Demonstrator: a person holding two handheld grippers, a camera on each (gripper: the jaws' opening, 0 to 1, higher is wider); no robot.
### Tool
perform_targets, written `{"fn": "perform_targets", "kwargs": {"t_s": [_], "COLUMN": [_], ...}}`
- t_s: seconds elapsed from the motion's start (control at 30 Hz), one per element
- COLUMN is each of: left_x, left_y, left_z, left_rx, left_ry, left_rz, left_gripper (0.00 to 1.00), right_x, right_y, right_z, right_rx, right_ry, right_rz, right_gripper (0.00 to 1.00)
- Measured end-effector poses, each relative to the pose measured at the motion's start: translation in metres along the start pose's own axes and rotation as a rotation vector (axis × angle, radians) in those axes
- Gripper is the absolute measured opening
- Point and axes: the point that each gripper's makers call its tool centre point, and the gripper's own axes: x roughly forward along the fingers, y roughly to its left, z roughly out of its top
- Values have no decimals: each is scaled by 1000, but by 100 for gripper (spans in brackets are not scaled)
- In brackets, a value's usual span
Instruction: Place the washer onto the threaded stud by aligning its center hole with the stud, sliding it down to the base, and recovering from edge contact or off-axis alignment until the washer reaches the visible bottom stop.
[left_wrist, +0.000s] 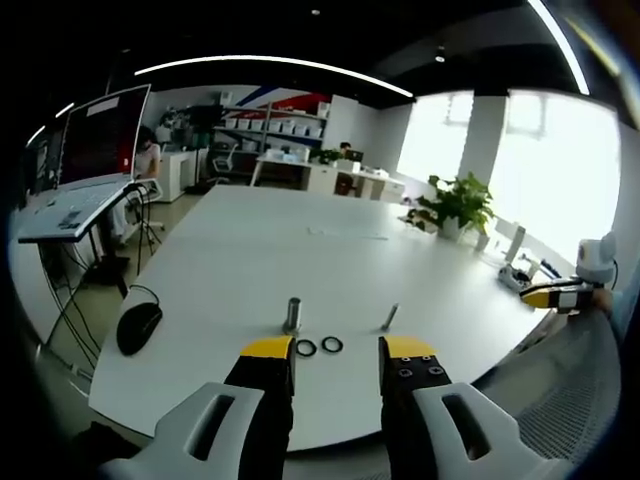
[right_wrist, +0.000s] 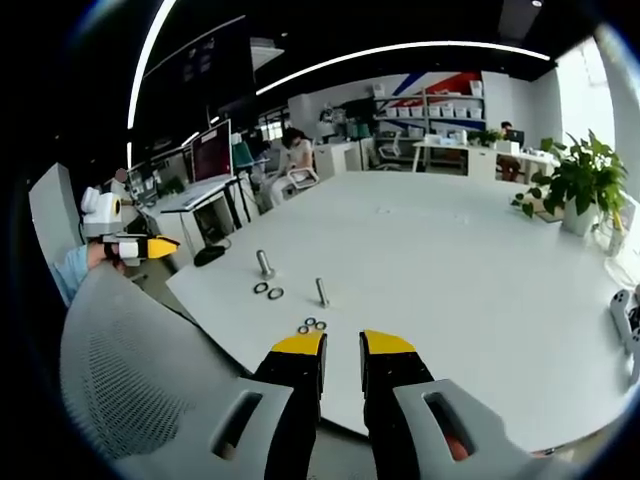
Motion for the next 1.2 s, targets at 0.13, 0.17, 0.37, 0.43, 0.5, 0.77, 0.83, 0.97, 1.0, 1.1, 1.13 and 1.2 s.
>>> {"fn": "perform_targets", "kwargs": {"t_s": [0.13, 0.17, 0.37, 0.43, 0.5, 0.77, 0.83, 0.97, 1.0, 1.1, 1.13, 1.2], "left_x": [0, 0, 0, -1, -2, -7, -8, -8, -8, -9, -8, -8], "left_y": [-1, -1, 0, 2, 2, 5, 5, 3, 2, -4, -5, -4], "left_z": [-1, -1, 0, 3, 9, 25, 28, 29, 29, 37, 38, 37], "left_rx": [5, 5, 7, 21, 41, 100, 115, 130, 135, 195, 200, 195], "left_ry": [7, 7, -3, -16, -50, -141, -152, -152, -152, -187, -188, -183], "left_rz": [-4, -5, 1, 13, 19, 53, 58, 57, 56, 43, 38, 41], "left_gripper": [31, 31, 32, 35, 39, 52, 53, 54, 54, 56, 57, 58], "right_x": [0, 0, 1, 1, 0, -2, -3, -3, -2, -2, -1, 0], "right_y": [1, 1, 3, 3, 5, 4, 11, 19, 19, 28, 29, 32], "right_z": [-1, -1, -3, -3, 1, 12, 14, 19, 18, 13, 12, 10], "right_rx": [3, 4, -1, -7, -195, -208, -207, -283, -278, -256, -245, -230], "right_ry": [2, 4, 16, 18, 31, -31, -48, -71, -61, -45, -45, -33], "right_rz": [5, 6, 17, 15, -5, -32, 6, 33, 42, 121, 138, 176], "right_gripper": [16, 16, 15, 16, 16, 19, 21, 24, 24, 25, 25, 26]}}
